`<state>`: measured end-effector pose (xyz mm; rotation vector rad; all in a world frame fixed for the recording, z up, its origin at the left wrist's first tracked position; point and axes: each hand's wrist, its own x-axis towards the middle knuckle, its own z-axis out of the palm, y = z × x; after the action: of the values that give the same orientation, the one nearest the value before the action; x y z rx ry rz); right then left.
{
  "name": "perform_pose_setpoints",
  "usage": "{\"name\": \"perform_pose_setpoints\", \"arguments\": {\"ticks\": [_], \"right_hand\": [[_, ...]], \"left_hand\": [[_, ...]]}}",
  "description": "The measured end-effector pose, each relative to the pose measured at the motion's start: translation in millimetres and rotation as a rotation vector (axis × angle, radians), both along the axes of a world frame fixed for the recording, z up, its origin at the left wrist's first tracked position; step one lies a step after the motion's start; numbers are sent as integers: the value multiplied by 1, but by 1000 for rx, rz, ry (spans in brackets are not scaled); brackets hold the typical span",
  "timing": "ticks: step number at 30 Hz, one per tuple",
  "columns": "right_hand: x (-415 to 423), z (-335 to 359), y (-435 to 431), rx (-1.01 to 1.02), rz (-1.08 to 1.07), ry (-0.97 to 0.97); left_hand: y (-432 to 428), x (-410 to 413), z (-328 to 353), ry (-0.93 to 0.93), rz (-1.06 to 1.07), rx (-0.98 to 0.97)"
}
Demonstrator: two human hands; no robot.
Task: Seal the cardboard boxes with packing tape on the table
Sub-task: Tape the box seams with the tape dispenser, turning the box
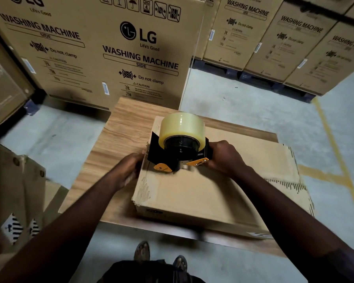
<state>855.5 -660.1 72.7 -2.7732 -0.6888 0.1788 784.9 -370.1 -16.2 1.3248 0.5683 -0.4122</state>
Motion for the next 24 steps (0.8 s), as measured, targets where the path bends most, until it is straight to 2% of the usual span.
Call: {"name": "perform_pose_setpoints", "arguments": {"ticks": [2, 4, 7, 11, 13, 16, 24], "right_hand": [[1, -1, 0, -9, 0, 5], [2, 0, 2, -25, -4, 15], [6, 1, 3, 10, 2, 91], [8, 7, 6, -48, 16, 236], [10, 11, 8, -60, 4, 285], [9, 12, 12, -4, 13, 257], [-1, 20, 2, -154, 97, 137]], "left_hand": [[-5, -5, -8, 57, 27, -47], [-11, -8, -14, 69, 49, 43], [-14, -1, -18, -10, 145, 235], [-14, 11, -2, -162, 387, 204], [-17, 8, 9, -304, 364, 307], [-26, -6, 15, -455, 168, 522], [-31, -18, 22, -551, 69, 715]]}}
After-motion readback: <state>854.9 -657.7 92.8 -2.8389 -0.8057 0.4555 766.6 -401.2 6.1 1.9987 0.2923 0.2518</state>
